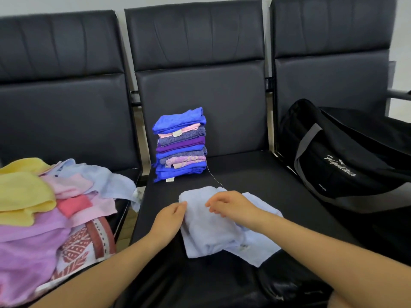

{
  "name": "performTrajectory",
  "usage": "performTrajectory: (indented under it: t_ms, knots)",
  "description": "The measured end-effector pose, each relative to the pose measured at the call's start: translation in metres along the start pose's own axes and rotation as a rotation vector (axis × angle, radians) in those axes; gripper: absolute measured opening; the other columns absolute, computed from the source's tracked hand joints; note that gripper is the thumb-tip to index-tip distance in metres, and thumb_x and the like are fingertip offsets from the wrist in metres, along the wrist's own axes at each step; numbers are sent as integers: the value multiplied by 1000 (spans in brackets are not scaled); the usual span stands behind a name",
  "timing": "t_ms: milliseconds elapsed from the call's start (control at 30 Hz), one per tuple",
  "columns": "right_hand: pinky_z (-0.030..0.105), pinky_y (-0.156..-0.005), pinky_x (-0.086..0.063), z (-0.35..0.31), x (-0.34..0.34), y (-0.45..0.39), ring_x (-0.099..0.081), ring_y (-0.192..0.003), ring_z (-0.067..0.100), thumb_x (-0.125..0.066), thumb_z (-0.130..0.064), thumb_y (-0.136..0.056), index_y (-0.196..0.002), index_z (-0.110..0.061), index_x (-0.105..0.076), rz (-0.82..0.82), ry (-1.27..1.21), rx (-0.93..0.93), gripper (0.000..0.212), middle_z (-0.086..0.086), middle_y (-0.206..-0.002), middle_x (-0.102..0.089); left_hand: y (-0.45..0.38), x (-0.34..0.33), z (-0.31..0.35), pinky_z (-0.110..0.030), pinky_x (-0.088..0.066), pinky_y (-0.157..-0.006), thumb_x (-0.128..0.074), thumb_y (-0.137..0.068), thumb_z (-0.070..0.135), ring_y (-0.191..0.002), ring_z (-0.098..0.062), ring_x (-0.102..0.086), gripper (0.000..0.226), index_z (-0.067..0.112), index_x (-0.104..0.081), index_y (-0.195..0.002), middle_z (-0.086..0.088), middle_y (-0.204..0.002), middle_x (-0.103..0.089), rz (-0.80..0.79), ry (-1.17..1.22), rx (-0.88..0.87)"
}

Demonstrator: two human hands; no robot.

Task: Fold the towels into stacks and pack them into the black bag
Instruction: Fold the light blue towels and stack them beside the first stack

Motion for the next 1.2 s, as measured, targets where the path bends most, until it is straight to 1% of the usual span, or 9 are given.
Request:
performTrajectory:
  t_ms: [100, 200, 333, 467, 533, 667, 800, 933, 1200]
  knots:
    - [11, -63, -42, 23, 20, -5, -54, -78, 7, -55, -12, -91, -101, -23, -63, 162, 97, -92, 17, -8, -85, -58, -1, -6, 2, -24, -34, -59, -64, -88, 31, -64, -11, -44, 35, 0, -56, -73, -1, -67, -49, -53, -26, 15]
    - [19, -61, -42, 46, 15, -4, -53, -78, 12, -60, -25, -90, -110, -20, -56, 64, 109, -245, 21, -1, -92, -56, -5, -8, 5, -28, -35, -62, -56, -89, 17, -67, -14, -44, 20, 5, -51, -74, -2, -73, -49, -31, -2, 110]
    - [21, -61, -36, 53, 1, -5, -45, -65, 9, -65, -50, -81, -67, -20, -44, 49, 297, -253, 39, -7, -68, -47, -10, -5, 10, -30, -32, -60, -40, -95, 15, -67, -12, -41, 23, 14, -40, -72, 0, -76, -46, 6, -46, 149]
    - [33, -84, -54, 58, -13, -3, -65, -90, 13, -57, -80, -47, -90, -22, -65, -15, 324, -316, 73, -3, -91, -70, -4, -7, 9, -24, -31, -55, -42, -95, 11, -64, -10, -41, 24, 15, -39, -71, 1, -73, -47, -15, -122, 52]
    - [35, -88, -53, 53, -14, 0, -65, -93, 15, -59, -76, -48, -88, -23, -65, -14, 343, -334, 67, 0, -95, -71, -2, -5, 9, -20, -30, -52, -45, -94, 8, -61, -9, -39, 27, 14, -37, -68, 1, -70, -45, 12, -131, 17]
    - [33, -91, -52, 15, -8, -2, -65, -101, 18, -74, -32, -75, -94, -19, -66, 6, -78, -195, 25, 6, -106, -69, -1, 2, 6, -24, -39, -62, -55, -92, 21, -71, -15, -48, 22, 9, -49, -75, -3, -77, -52, 43, -70, 59]
    - [38, -96, -51, -24, 3, 8, -66, -106, 25, -70, -12, -77, -112, -14, -66, -73, -548, -93, 35, 11, -110, -71, 20, -5, 23, -39, -54, -84, -47, -93, 55, -94, -21, -69, 40, 21, -66, -104, -5, -100, -72, -104, 565, 234]
    - [34, -82, -55, -33, 9, 20, -71, -95, 21, -65, -10, -86, -112, -15, -68, -181, -739, -142, 27, 9, -104, -73, 32, -18, 59, -43, -48, -93, -44, -94, 54, -105, -25, -67, 42, 23, -65, -113, -9, -109, -72, -272, 1109, 297]
    - [39, -86, -55, 15, 19, 12, -70, -94, 27, -72, -44, -80, -103, -3, -68, -24, -1027, -451, 48, 13, -98, -74, -31, 6, 72, -35, -50, -76, -64, -88, 22, -103, -24, -61, 46, 19, -53, -132, -7, -118, -64, 273, 1113, 272]
Point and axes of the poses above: each hand's wrist, its own y-axis away from the middle knuckle, its own x-axis out of the back of the hand, z = x × y, the point moved 6 cm from there along -y, towards the middle knuckle
